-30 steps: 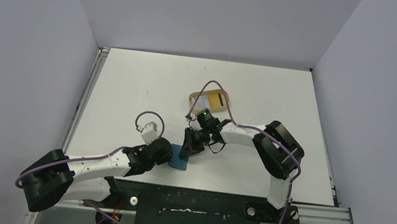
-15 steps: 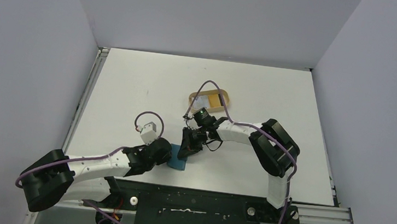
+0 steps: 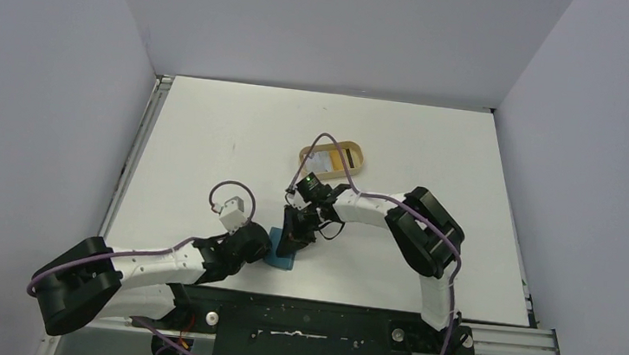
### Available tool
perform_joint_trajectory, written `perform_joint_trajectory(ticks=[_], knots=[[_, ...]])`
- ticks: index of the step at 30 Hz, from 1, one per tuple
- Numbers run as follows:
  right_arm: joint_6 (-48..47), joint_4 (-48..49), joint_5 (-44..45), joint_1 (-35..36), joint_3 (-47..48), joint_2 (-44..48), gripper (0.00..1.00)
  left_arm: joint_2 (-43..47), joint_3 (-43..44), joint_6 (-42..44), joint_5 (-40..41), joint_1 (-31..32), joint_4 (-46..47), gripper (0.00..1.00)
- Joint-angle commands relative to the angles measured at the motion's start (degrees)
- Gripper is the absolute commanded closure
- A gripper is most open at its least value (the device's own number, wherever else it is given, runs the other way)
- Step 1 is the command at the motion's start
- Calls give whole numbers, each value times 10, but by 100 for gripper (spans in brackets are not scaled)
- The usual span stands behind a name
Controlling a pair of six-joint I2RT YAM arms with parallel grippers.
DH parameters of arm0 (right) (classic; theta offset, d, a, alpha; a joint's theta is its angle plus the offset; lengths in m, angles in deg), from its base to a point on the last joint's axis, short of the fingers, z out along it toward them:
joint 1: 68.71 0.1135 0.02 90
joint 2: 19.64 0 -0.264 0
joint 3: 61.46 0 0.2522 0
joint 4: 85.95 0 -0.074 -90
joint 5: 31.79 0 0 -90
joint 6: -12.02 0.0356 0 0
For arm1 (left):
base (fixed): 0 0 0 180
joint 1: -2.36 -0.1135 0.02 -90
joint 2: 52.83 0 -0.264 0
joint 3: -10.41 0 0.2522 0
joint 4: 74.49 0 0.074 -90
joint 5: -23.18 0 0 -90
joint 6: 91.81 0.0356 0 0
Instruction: Take the credit cards out of the card holder
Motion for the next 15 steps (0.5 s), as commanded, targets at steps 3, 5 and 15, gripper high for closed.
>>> perform_joint_trajectory(ticks=[3,5,15], knots=[[43,-10,63,21,13,-61,100,-18,-19,-16,-34,8,94,100],[45,-14,65,21,23,-62,100,-19,-26,-17,-36,8,104,100],[-13,12,48,6,40,8,81,20,-36,-13,-21,3,69,100]])
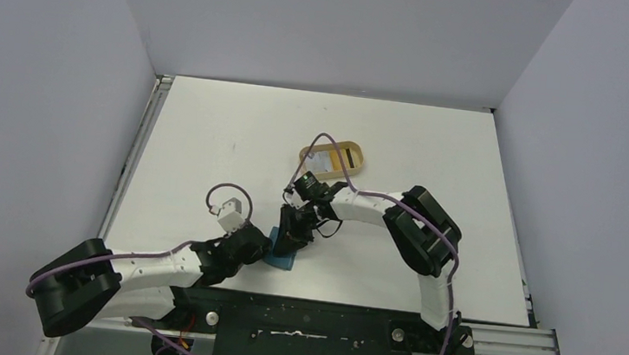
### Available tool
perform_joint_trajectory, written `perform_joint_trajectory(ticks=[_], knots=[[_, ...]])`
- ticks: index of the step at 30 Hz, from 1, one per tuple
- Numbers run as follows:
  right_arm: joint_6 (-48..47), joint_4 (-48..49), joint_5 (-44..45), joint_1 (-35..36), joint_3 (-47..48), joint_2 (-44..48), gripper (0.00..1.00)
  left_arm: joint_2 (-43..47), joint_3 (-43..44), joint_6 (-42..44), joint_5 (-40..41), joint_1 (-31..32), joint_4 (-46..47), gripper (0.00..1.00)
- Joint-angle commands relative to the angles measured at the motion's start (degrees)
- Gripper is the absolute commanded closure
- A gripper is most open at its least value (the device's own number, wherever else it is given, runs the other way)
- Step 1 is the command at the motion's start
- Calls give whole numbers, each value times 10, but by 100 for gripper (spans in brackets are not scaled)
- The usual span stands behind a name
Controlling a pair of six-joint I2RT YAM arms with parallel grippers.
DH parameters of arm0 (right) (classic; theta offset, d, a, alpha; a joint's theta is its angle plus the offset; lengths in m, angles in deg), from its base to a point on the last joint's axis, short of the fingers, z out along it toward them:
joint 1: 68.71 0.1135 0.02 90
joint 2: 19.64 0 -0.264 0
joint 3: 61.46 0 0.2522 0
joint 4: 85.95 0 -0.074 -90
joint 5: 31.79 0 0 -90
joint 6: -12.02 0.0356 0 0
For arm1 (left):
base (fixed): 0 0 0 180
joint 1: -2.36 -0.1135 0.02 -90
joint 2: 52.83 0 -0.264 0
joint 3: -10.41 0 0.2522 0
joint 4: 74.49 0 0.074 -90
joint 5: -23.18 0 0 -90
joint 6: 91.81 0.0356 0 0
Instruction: Take the credit cards out of the card holder
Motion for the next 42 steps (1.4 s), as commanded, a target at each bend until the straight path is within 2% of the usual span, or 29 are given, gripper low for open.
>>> perform_joint_trajectory(ticks=[1,8,12,16,24,29,42], knots=[[-59,30,61,1,18,39,77,21,-3,-12,-22,4,-2,100],[-137,-54,120,-3,60,133,59,55,2,-15,5,5,-38,100],[-165,-87,183,-2,53,186,51,74,28,-3,29,17,-97,100],[-192,-151,267,3,58,198,60,71,49,-5,54,36,-131,100],[-198,-238,334,51,109,137,61,26,76,-12,64,48,-132,100],[-198,-258,331,66,153,102,61,23,80,-13,65,50,-138,100],[-165,-251,308,89,163,54,63,28,69,-27,65,50,-140,100]])
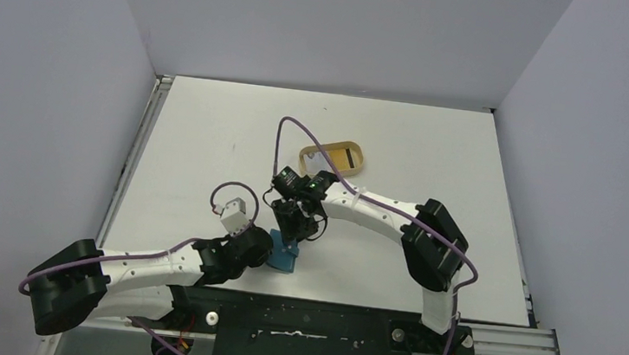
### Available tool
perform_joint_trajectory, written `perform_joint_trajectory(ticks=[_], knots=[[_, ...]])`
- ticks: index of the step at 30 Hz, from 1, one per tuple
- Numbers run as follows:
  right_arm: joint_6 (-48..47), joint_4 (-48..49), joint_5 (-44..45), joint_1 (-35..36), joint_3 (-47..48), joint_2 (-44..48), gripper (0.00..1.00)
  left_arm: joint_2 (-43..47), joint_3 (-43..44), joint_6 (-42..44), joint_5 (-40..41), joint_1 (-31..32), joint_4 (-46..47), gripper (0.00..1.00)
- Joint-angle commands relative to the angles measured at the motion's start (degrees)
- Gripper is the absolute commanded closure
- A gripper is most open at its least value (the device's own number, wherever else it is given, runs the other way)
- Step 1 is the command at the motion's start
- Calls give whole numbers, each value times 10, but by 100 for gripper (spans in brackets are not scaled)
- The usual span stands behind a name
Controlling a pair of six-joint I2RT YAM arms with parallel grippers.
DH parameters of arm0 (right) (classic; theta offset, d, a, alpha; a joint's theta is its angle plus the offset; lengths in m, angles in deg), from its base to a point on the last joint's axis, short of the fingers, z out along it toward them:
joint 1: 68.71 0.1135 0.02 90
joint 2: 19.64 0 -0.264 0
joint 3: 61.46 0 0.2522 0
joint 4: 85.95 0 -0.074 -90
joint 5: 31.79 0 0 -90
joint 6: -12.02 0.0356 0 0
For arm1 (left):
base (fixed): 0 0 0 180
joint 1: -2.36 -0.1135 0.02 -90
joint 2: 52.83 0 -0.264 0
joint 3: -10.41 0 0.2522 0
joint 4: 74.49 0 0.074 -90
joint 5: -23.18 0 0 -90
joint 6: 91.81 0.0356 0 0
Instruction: Take the credit cards out of the card holder
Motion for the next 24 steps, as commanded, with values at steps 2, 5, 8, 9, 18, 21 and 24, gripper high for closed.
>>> perform_joint_trajectory(ticks=[2,5,8,9,18,21,24], knots=[[14,-1,0,16,30,-22,65,6,9,-7,16,2,-2,100],[17,-1,1,18,33,-26,69,7,7,-7,16,2,-2,100],[17,-3,2,18,36,-27,72,9,5,-8,16,2,-2,100],[17,-4,3,19,37,-27,73,10,4,-8,16,2,-3,100],[18,-5,7,18,37,-34,85,12,1,-10,14,2,-1,100],[17,-6,9,18,38,-39,85,13,0,-10,13,2,-1,100],[15,-9,11,18,40,-42,88,12,-1,-11,13,2,-1,100]])
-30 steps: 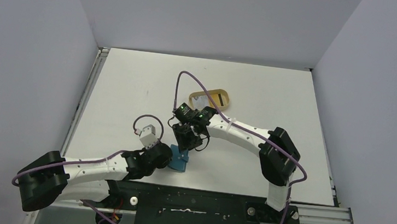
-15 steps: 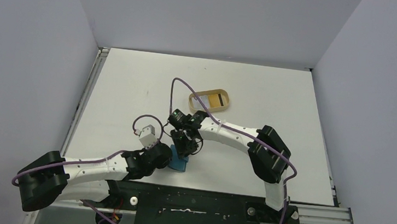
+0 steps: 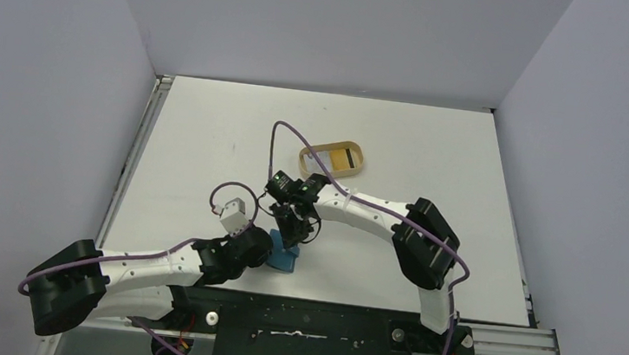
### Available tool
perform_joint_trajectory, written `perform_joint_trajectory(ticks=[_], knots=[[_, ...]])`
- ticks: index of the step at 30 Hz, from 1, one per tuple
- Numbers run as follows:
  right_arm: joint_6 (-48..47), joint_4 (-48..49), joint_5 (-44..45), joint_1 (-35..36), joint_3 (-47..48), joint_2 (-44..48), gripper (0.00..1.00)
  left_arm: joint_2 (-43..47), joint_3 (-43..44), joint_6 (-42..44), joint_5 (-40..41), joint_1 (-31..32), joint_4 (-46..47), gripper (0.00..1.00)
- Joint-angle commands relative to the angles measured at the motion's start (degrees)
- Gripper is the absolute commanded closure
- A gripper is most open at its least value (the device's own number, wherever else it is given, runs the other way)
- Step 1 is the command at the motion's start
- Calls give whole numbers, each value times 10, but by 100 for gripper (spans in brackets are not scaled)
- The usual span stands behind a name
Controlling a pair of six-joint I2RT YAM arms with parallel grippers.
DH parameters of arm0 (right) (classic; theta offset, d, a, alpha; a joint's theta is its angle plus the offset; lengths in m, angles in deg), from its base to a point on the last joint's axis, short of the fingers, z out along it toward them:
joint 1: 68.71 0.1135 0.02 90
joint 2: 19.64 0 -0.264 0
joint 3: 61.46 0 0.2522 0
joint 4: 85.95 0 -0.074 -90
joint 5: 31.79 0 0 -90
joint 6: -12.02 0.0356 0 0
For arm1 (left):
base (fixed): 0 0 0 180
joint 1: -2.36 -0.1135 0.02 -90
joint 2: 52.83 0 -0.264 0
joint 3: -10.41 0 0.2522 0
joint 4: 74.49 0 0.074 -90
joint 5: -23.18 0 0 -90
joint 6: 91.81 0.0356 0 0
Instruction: Take the credit cards out of the card holder
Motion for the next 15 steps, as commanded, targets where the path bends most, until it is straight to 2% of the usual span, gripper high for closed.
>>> perform_joint_trajectory(ticks=[1,3,15], knots=[[0,-6,13,2,23,-8,91,10,0,-6,12,2,1,100],[-1,-9,15,2,25,-10,99,9,0,-5,12,2,1,100],[7,43,6,2,8,35,100,16,-3,-7,12,2,-1,100]])
